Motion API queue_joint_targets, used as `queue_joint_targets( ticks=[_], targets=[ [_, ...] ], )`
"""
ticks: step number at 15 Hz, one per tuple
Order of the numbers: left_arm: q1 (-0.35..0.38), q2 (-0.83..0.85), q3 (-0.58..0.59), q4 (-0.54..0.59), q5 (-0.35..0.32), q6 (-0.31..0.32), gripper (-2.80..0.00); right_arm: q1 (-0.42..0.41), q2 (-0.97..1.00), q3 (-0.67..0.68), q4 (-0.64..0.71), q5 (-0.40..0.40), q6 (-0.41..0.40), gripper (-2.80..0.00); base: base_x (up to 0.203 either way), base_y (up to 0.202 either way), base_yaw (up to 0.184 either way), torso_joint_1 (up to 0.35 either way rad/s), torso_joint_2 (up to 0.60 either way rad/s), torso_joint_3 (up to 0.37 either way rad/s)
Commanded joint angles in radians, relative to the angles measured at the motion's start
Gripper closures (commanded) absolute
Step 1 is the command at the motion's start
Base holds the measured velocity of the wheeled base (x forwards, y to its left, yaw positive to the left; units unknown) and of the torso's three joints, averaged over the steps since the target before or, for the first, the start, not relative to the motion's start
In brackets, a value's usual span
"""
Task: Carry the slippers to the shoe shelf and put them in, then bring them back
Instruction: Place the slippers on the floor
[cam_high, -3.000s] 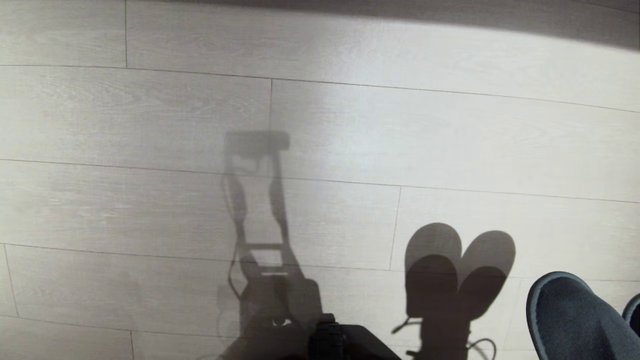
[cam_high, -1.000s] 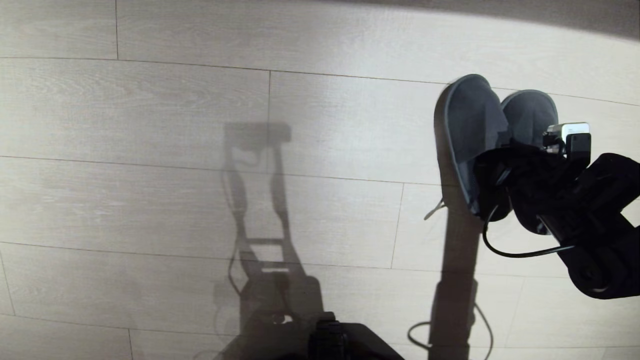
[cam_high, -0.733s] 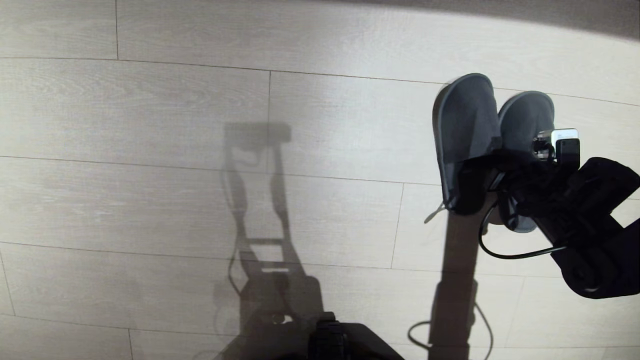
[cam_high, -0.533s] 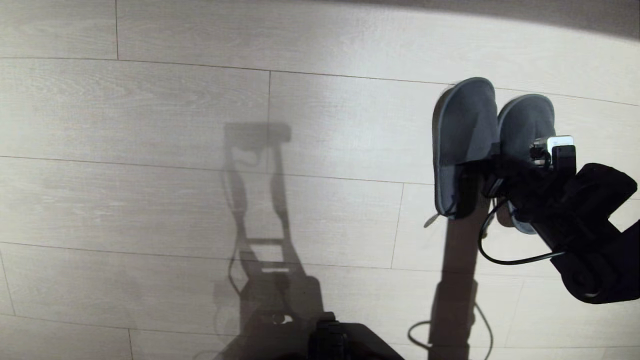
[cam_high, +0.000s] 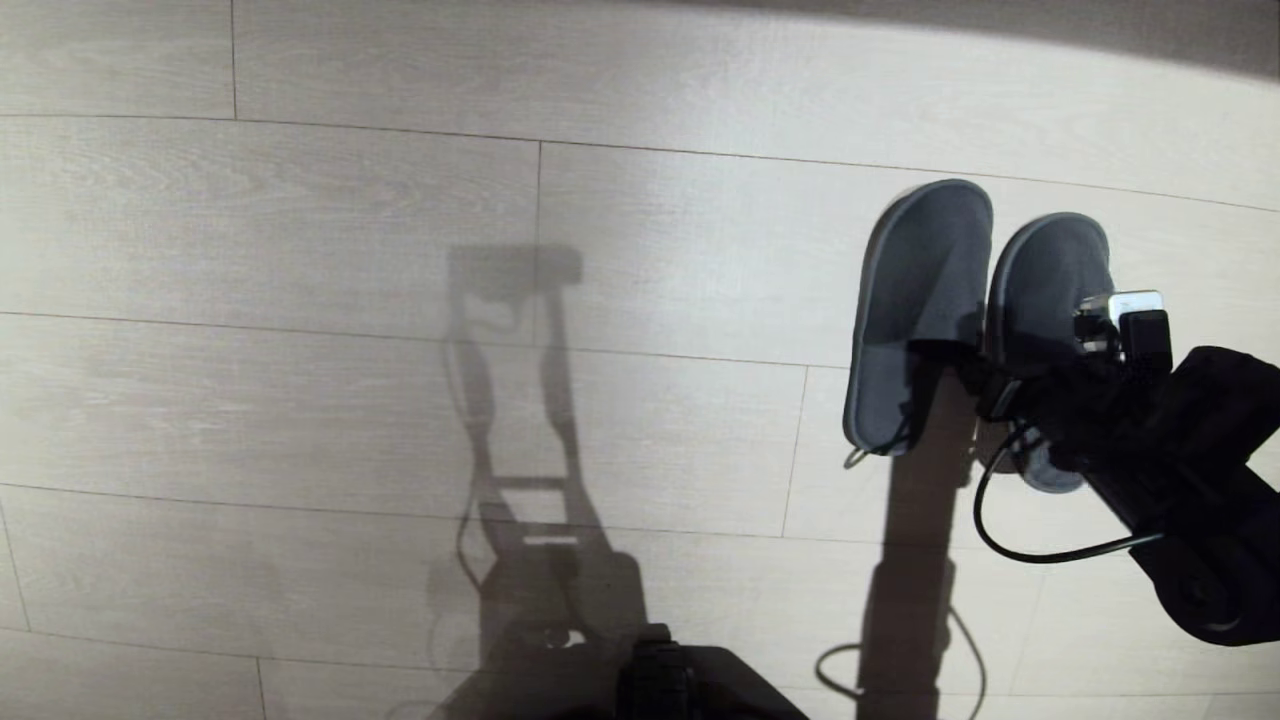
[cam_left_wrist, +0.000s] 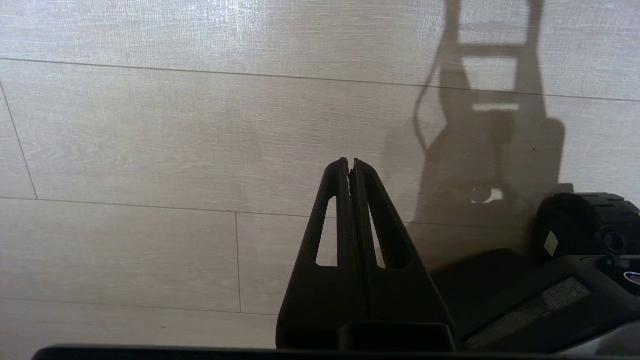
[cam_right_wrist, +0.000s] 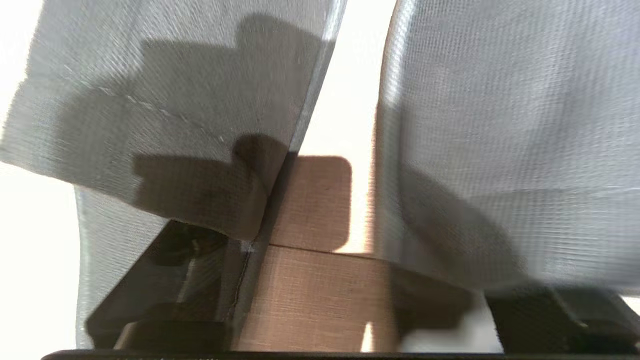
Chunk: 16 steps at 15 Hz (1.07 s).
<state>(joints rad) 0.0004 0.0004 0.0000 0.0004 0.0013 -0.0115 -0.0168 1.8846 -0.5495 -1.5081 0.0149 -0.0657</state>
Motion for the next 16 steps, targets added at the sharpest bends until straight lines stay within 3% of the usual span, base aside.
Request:
queue_joint_targets(
  ticks=[1, 11, 12, 16],
  targets=[
    [0.001, -0.002, 0.001, 0.000, 0.000, -0.001, 0.00, 0.000, -0.042, 0.015, -0.007, 0.000, -0.003, -2.80, 0.000, 0.000, 0.000, 0.000, 0.00, 0.000],
    [0.000, -0.002, 0.000, 0.000, 0.000, -0.001, 0.00, 0.000, -0.120, 0.191, -0.010, 0.006, -0.025, -2.80, 0.000, 0.000, 0.000, 0.000, 0.00, 0.000],
    [0.001, -0.002, 0.001, 0.000, 0.000, 0.000, 0.00, 0.000, -0.135, 0.200, -0.013, 0.008, -0.024, 0.00, 0.000, 0.000, 0.000, 0.000, 0.00, 0.000],
    [0.001, -0.002, 0.000, 0.000, 0.000, 0.001, 0.00, 0.003, -0.277, 0.219, -0.004, 0.020, -0.027, 0.00, 0.000, 0.000, 0.000, 0.000, 0.00, 0.000]
  ],
)
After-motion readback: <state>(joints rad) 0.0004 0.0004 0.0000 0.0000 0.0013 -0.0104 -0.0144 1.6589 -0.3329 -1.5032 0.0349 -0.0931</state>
